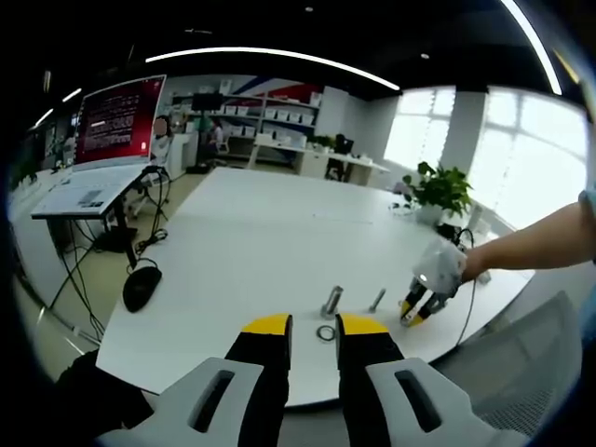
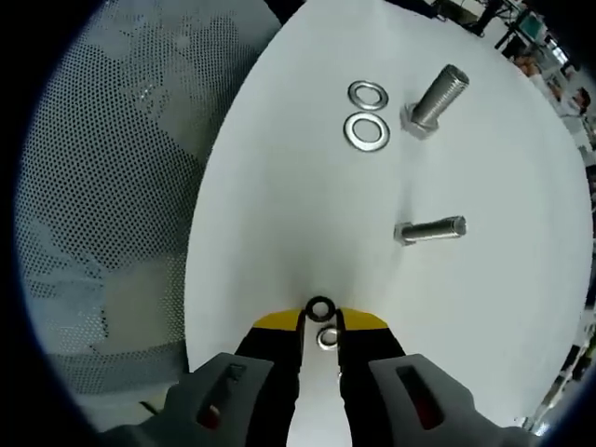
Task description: Place the washer onto the threaded stud by aligning its center hole with the stud, sliding it down to the base, and recovering from edge contact or off-axis alignment until the washer reaches the visible bottom stop.
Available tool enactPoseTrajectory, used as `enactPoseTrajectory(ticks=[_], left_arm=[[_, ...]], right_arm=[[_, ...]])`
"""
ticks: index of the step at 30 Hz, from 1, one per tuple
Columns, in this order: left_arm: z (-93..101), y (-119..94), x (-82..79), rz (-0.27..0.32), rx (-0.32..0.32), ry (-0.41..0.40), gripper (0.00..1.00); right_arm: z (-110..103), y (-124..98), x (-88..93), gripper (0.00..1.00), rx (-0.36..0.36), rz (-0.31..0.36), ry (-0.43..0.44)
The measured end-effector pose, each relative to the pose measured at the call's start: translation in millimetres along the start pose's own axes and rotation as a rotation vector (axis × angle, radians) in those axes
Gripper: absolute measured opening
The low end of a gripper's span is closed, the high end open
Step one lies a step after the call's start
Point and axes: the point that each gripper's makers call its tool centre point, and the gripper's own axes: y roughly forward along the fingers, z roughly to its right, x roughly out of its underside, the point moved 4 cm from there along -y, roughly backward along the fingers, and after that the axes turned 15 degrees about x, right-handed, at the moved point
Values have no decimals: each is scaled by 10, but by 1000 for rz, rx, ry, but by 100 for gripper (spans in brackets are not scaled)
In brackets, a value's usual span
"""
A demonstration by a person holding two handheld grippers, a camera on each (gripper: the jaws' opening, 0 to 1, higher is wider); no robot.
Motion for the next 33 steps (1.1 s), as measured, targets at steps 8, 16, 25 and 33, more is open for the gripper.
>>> enactPoseTrajectory(ticks=[8, 16, 25, 33], left_arm=[[-1, 0, -20, 14, 1, 0, 15], [-3, -1, -23, 17, -1, -1, 15], [0, 2, -8, 4, 2, -1, 15], [6, 5, -3, -2, 8, 0, 15]], right_arm=[[-9, 7, 0, 17, 19, -4, 49], [-1, 9, -6, 15, 43, -22, 57], [28, -37, 1, 14, 56, -8, 92], [211, -268, -148, 14, 86, 49, 166]])
